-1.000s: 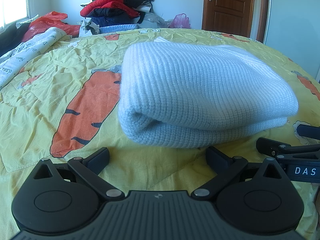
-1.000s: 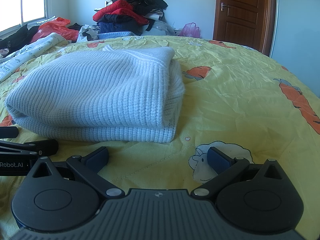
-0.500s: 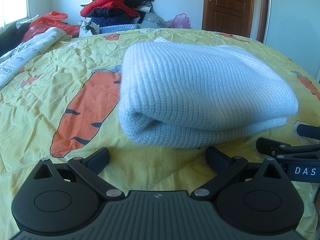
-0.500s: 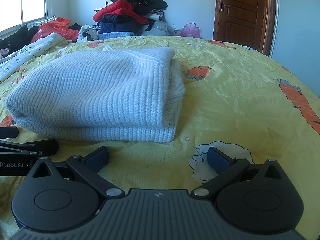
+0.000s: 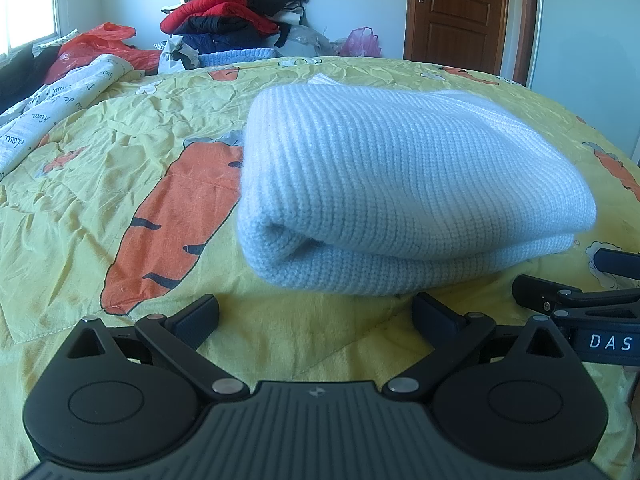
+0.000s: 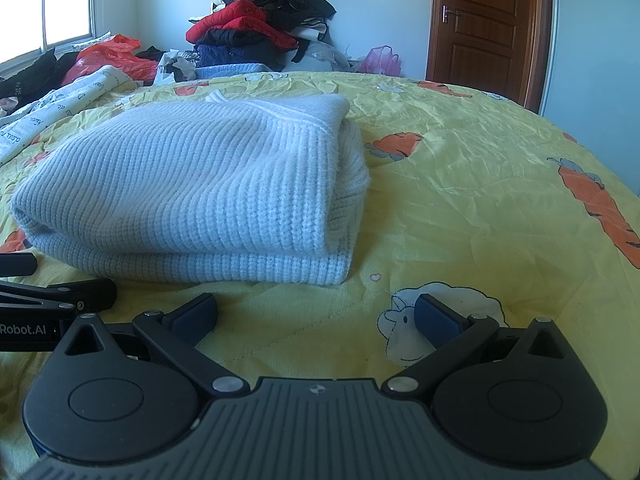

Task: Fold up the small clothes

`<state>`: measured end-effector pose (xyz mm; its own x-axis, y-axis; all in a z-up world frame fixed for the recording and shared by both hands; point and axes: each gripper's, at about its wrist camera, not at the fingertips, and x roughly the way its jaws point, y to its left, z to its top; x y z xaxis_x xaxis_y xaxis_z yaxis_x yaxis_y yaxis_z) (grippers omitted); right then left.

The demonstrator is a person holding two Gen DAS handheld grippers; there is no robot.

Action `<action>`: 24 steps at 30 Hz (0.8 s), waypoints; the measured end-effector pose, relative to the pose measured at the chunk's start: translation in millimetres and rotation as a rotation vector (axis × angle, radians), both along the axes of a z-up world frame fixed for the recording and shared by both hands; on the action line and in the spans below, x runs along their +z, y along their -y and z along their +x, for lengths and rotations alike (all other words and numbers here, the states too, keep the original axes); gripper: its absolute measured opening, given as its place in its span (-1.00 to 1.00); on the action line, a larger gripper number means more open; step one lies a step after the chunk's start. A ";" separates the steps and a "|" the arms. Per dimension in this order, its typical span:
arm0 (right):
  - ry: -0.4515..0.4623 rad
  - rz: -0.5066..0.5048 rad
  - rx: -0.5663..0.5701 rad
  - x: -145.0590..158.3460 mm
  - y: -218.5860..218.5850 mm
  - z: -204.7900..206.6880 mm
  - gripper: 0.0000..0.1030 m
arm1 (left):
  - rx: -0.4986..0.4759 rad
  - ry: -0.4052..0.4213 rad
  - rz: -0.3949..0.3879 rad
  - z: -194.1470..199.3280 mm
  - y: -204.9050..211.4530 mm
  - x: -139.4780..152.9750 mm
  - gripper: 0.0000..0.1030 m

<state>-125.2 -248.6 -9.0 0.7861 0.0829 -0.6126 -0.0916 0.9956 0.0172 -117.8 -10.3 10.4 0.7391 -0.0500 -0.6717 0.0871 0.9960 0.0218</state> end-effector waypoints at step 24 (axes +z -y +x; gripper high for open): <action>0.012 0.089 0.019 33.8 16.3 -31.4 1.00 | 0.102 -0.044 -0.104 -24.6 -11.6 35.6 1.00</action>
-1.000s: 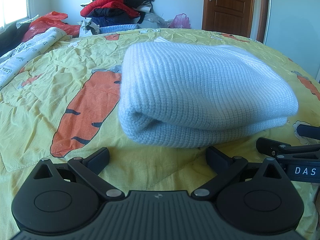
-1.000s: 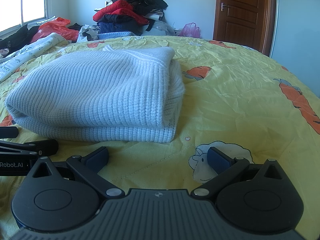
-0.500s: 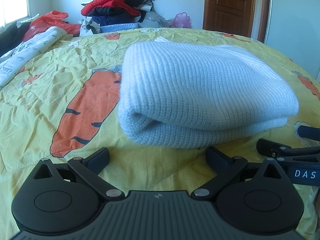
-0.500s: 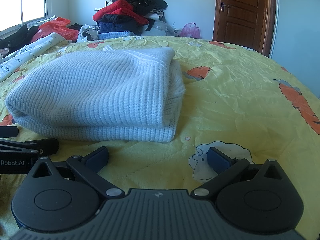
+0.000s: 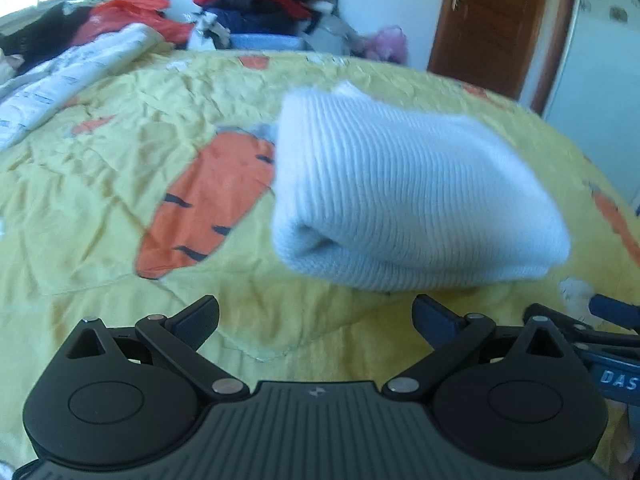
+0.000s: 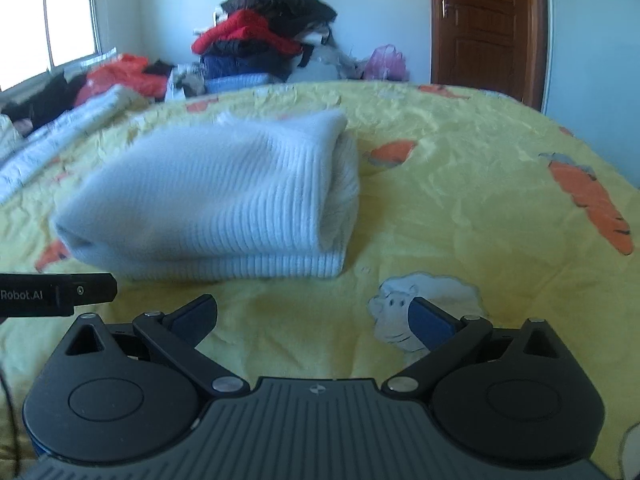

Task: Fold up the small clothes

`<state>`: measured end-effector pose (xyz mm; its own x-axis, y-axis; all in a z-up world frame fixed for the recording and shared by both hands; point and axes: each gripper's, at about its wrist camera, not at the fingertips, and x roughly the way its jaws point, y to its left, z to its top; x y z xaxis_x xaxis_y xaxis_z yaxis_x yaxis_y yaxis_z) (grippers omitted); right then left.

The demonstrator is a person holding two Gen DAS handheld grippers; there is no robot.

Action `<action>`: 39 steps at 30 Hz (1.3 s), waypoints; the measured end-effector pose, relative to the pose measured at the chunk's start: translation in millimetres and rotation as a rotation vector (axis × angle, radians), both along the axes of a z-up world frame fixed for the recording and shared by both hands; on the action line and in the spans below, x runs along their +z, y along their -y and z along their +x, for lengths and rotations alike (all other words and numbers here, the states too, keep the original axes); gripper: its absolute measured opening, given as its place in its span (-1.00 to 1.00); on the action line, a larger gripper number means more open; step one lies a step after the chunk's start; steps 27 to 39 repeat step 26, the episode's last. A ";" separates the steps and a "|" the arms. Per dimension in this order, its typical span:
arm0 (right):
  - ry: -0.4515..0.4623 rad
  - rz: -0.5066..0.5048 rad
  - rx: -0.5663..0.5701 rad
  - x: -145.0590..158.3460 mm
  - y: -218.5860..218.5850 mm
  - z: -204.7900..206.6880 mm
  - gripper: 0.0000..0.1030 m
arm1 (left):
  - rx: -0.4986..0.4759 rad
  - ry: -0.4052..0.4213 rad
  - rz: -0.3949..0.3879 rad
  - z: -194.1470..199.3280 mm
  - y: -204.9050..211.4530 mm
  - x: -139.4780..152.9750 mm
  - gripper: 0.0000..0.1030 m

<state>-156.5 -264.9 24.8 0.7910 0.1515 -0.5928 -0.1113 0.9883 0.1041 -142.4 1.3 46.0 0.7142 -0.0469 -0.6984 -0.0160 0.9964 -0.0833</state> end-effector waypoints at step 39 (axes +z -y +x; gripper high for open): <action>-0.002 0.070 0.029 16.0 2.5 -8.7 1.00 | 0.071 0.110 0.183 -19.4 3.2 21.0 1.00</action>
